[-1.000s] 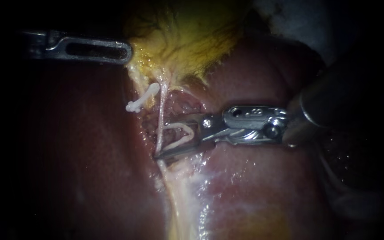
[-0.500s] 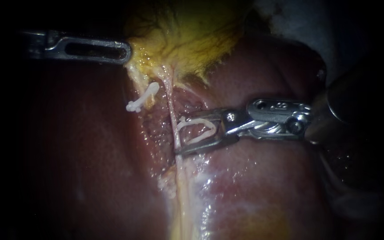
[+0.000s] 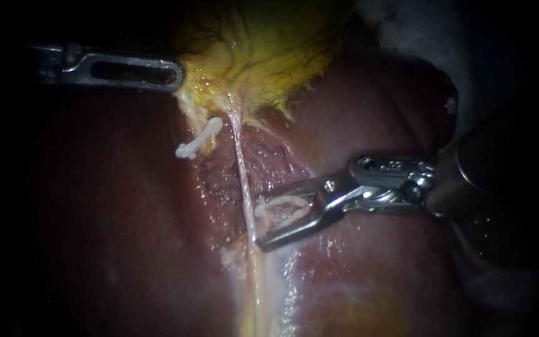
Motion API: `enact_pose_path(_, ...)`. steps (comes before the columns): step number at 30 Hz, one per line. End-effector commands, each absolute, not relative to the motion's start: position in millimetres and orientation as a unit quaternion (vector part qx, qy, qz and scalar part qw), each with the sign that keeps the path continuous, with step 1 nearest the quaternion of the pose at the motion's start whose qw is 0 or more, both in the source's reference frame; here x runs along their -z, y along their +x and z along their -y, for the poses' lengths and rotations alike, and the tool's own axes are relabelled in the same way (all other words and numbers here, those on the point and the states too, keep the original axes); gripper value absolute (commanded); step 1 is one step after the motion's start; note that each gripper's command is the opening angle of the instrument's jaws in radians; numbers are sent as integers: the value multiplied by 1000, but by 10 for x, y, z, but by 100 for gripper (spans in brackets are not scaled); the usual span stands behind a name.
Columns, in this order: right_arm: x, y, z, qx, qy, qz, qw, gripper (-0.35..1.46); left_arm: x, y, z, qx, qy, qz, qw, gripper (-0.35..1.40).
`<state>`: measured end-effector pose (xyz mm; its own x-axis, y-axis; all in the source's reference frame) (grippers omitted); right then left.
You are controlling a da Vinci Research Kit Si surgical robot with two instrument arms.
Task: Clipping first clip right tube
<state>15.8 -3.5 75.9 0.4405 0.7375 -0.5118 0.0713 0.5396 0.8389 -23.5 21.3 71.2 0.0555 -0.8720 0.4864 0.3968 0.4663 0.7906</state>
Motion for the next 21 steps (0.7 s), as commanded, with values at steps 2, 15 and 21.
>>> enact_pose_path(2, -761, 163, 38, -232, 428, -484, 727, 52, -712, -235, -213, 461, 233, 510, 688, -35)
enact_pose_path(15, -759, 194, 42, -273, 467, -535, 649, 52, -713, -236, -213, 461, 233, 510, 688, -35)
enact_pose_path(21, -749, 200, 52, -271, 501, -551, 610, 51, -713, -236, -213, 461, 233, 510, 688, -35)
